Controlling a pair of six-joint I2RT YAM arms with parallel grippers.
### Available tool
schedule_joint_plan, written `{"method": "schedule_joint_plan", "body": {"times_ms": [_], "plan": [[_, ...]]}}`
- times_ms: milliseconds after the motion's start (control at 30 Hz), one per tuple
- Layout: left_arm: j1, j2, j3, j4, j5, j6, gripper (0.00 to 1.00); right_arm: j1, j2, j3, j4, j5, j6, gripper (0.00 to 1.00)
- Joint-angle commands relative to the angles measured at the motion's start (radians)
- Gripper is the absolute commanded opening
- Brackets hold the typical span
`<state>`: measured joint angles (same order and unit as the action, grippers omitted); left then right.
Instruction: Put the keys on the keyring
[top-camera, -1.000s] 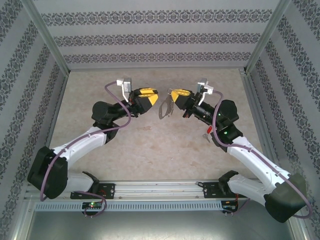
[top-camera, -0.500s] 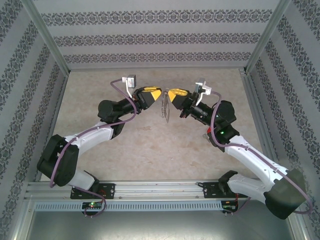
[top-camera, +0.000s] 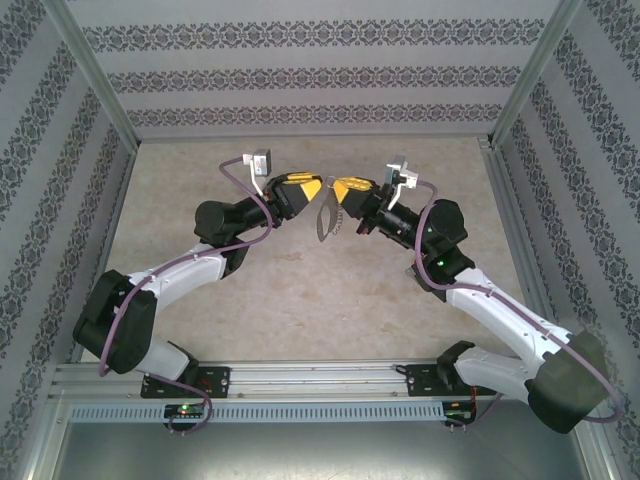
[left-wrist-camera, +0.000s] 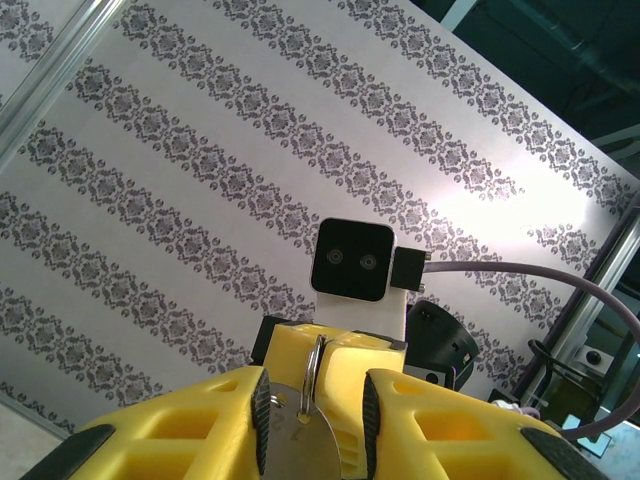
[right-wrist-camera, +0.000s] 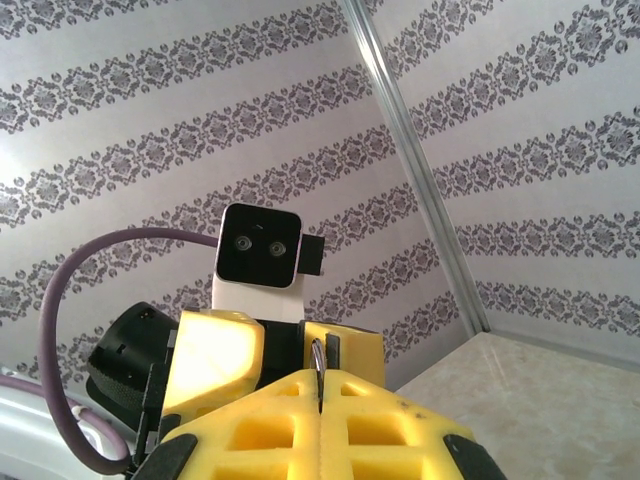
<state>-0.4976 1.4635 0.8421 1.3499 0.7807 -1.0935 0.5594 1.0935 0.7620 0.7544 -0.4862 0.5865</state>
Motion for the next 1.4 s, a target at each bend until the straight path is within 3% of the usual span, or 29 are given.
{"method": "schedule_joint_plan", "body": {"times_ms": [0,500,833,1167,1367], "plan": [[-0.013,-0.006,0.036,0.074,0.022,-0.025,0.33,0.011,0.004,0.032,0.075,0.001,0.018,0.00],[-0.035,0.038,0.057,0.074,0.062,-0.052,0.30,0.015,0.018,0.037,0.082,-0.005,0.024,0.00],[-0.035,0.035,0.064,0.074,0.050,-0.044,0.23,0.016,0.015,0.036,0.080,-0.012,0.028,0.00],[-0.035,0.034,0.062,0.073,0.037,-0.035,0.22,0.020,0.012,0.028,0.066,-0.033,0.030,0.00],[-0.035,0.034,0.062,0.074,0.041,-0.022,0.10,0.020,0.009,0.027,0.051,-0.047,0.030,0.00]]}}
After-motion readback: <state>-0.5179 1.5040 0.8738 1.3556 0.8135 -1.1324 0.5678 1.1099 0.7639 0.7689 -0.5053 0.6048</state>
